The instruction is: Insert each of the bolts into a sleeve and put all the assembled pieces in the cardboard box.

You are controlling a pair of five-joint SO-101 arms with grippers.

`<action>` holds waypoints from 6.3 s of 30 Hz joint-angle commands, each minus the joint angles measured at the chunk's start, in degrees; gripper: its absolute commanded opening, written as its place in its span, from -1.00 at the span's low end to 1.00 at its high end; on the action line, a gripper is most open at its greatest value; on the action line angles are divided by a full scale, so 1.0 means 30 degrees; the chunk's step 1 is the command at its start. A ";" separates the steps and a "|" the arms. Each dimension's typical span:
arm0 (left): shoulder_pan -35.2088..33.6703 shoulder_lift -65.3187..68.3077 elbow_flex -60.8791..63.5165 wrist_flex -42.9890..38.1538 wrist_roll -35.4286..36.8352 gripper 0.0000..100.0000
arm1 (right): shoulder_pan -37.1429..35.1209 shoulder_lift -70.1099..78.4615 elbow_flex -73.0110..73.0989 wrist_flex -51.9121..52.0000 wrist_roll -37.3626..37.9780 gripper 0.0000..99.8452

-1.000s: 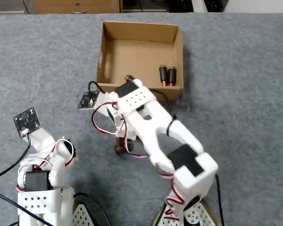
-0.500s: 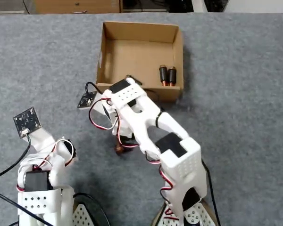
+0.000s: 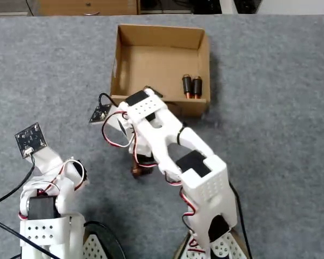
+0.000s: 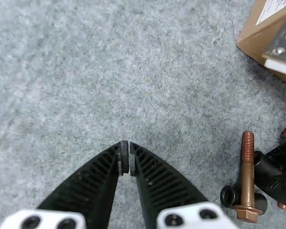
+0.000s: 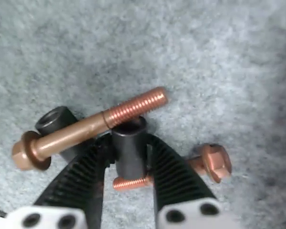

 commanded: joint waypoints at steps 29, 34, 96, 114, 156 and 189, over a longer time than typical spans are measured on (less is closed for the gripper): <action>0.7326 0.3648 -0.5509 -0.2462 0.0469 -0.96 | 0.9480 -1.4081 -0.7604 0.5744 -0.7912 -1.00; 0.9055 0.9538 -0.9348 -0.2462 0.2549 -0.96 | 1.2029 -1.6132 -0.7575 0.6330 -0.8791 -1.00; 1.1751 3.8198 -2.6813 -0.3106 0.7619 -0.96 | 1.6747 -2.6769 1.0212 -0.1905 -1.0608 -1.00; 1.1927 2.8879 -3.4491 0.8586 0.7590 -0.96 | 1.4198 -2.7707 1.0154 -0.2198 -1.0696 -1.00; 1.4535 1.4637 -2.0161 -0.7941 -0.0557 -0.96 | 0.5407 -4.6696 2.6125 -0.8264 -1.4183 -1.00; 1.4769 1.2410 -1.4359 -1.1487 -0.1348 -0.96 | 0.3502 -4.6696 2.5919 -0.7326 -1.5619 -1.00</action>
